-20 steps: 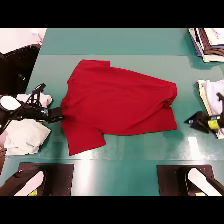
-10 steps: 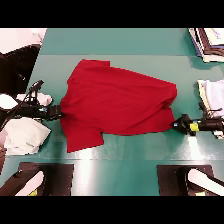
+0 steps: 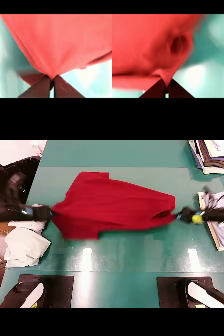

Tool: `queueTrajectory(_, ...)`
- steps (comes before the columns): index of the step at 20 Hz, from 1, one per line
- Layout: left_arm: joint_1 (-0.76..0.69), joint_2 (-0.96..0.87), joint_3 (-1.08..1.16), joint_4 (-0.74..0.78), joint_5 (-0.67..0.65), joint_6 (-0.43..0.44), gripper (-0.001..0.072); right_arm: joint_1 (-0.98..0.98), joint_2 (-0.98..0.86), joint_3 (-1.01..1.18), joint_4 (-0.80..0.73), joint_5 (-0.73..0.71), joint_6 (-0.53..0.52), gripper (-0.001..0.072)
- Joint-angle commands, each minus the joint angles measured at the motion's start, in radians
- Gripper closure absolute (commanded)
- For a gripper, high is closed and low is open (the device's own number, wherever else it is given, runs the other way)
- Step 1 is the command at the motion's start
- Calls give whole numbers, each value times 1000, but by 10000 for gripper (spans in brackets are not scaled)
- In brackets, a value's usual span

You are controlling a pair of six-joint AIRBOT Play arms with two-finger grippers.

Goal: Fold the shirts.

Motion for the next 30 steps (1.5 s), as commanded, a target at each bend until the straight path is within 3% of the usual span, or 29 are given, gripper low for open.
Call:
queueTrajectory(1, 1, 92, 323, 2, -25, -14, 683, -31, 163, 264, 7, 44, 0, 696)
queueTrajectory(4, 1, 97, 682, 7, -22, -20, 683, -82, 272, 517, 6, 42, 0, 696)
queueTrajectory(6, 1, 95, 875, 36, -13, -75, 683, -131, 322, 660, 5, 44, 0, 696)
queueTrajectory(11, 1, 92, 1126, 92, 13, -119, 684, -309, 374, 897, 5, 105, 12, 697)
queueTrajectory(15, 1, 48, 1041, 90, -30, -119, 684, -345, 307, 1002, 8, 175, 54, 697)
queueTrajectory(19, 0, -92, 848, 25, -144, -118, 683, -257, 173, 951, 2, 318, 106, 697)
queueTrajectory(25, 0, -401, 566, 8, -180, -81, 683, 57, -109, 672, -457, 394, 206, 697)
queueTrajectory(30, 0, -693, 495, 7, -47, -52, 683, 148, -451, 646, -499, 316, 205, 697)
